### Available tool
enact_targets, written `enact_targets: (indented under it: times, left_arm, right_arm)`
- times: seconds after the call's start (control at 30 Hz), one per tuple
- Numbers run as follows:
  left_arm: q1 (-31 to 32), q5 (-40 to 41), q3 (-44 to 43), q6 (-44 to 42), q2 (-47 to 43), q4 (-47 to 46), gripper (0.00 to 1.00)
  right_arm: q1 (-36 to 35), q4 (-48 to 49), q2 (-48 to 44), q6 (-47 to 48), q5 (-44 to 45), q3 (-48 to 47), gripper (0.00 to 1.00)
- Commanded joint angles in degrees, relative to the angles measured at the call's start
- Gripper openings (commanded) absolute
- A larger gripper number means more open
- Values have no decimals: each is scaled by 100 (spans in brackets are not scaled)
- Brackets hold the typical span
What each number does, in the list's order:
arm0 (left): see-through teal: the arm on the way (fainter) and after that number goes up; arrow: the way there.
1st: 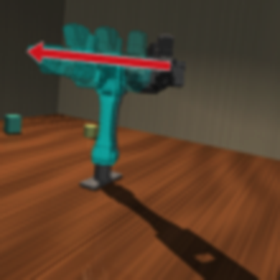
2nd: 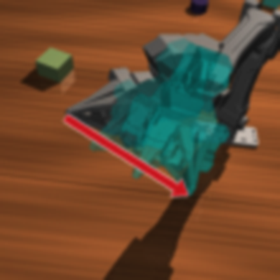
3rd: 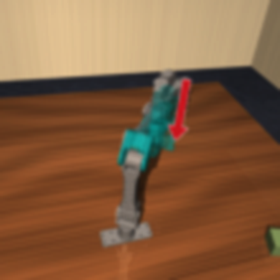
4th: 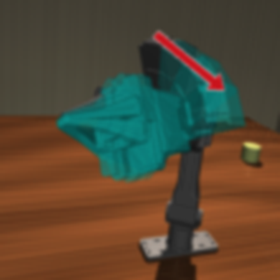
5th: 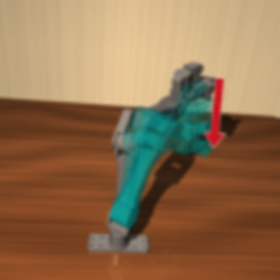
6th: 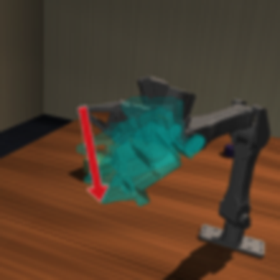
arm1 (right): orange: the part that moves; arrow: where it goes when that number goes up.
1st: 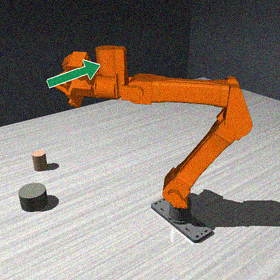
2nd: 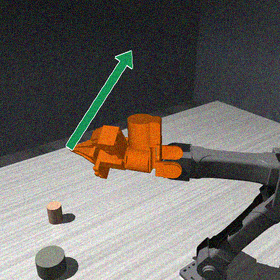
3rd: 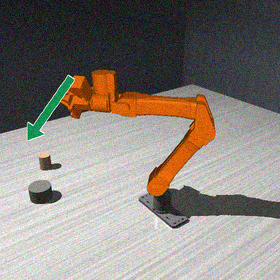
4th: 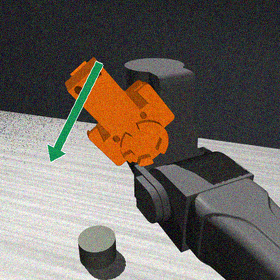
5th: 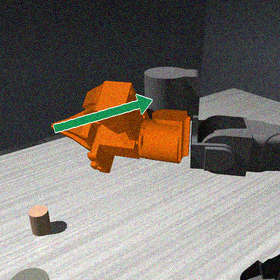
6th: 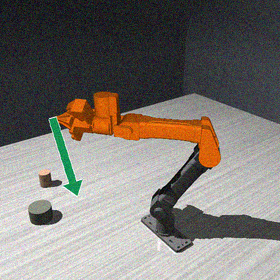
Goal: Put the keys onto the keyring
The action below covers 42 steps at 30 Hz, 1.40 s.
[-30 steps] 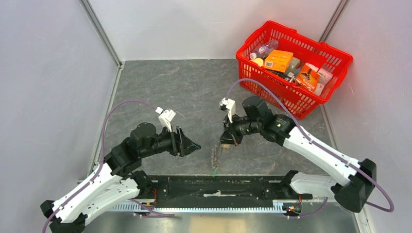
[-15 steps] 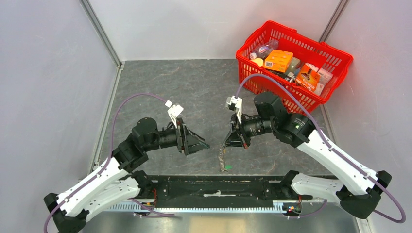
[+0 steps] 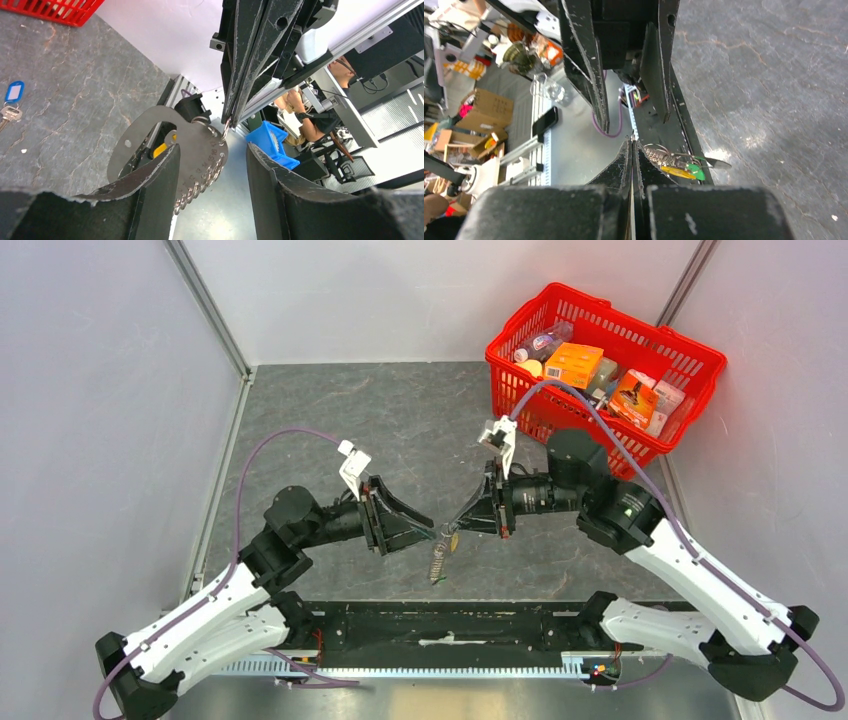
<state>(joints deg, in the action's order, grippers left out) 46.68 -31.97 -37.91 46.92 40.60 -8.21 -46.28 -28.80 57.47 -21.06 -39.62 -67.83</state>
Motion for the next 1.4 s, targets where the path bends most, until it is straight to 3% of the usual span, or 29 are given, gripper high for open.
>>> enact_targets:
  times: [0.0, 0.53, 0.93, 1.37]
  left_arm:
    - [8, -97, 108, 255, -141, -602, 57]
    - [8, 252, 336, 749, -224, -2207, 57]
    - [8, 237, 260, 876, 78, -2487, 54]
    - [8, 212, 223, 941, -3, -2492, 42]
  right_arm:
    - [-29, 1075, -398, -763, 272, 197, 0]
    - [-90, 2370, -729, -1589, 497, 712, 0]
    - [-207, 3148, -859, -1746, 715, 1088, 0]
    - [-346, 3134, -846, -1444, 1079, 1240, 0]
